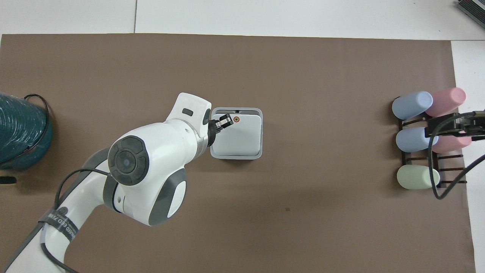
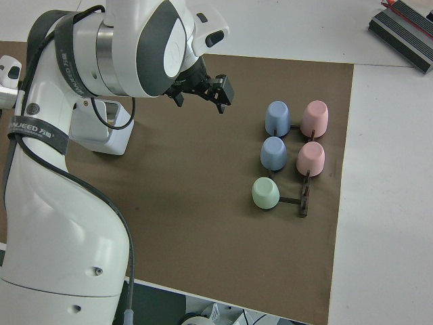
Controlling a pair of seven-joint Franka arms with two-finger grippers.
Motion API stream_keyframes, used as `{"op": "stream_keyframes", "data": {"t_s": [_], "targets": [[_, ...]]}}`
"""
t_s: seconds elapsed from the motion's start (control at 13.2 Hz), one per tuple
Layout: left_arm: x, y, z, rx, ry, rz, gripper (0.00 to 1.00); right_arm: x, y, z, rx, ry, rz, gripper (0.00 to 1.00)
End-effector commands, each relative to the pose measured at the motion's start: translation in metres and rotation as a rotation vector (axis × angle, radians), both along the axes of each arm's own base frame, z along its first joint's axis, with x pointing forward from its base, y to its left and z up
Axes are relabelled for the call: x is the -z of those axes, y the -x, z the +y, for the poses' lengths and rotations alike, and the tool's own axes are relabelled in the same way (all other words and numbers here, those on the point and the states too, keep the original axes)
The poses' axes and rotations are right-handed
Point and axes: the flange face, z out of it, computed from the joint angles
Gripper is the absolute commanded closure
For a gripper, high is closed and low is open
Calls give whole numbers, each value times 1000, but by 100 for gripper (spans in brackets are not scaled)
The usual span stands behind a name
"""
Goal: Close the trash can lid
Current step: 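Push the lid down with the left gripper to close the can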
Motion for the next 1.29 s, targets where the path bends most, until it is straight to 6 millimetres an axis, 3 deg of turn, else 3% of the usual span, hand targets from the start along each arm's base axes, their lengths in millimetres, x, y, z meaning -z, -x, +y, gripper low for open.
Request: {"op": "stream_keyframes", "data": {"t_s": [0.0, 0.08, 0.38, 0.84, 1.22], "targets": [[9, -1, 5, -19, 11, 9, 100, -1, 6, 0, -17, 1, 4, 0], [9, -6, 15, -37, 11, 11, 100, -2, 6, 0, -17, 3, 2, 0], [16, -7, 17, -42, 5, 20, 100, -1, 6, 0, -17, 3, 4, 0], [38, -9, 7, -44, 0, 27, 100, -2, 6, 0, -17, 1, 2, 0], [40, -9, -3, -69, 24, 15, 100, -2, 6, 0, -17, 1, 2, 0]]}}
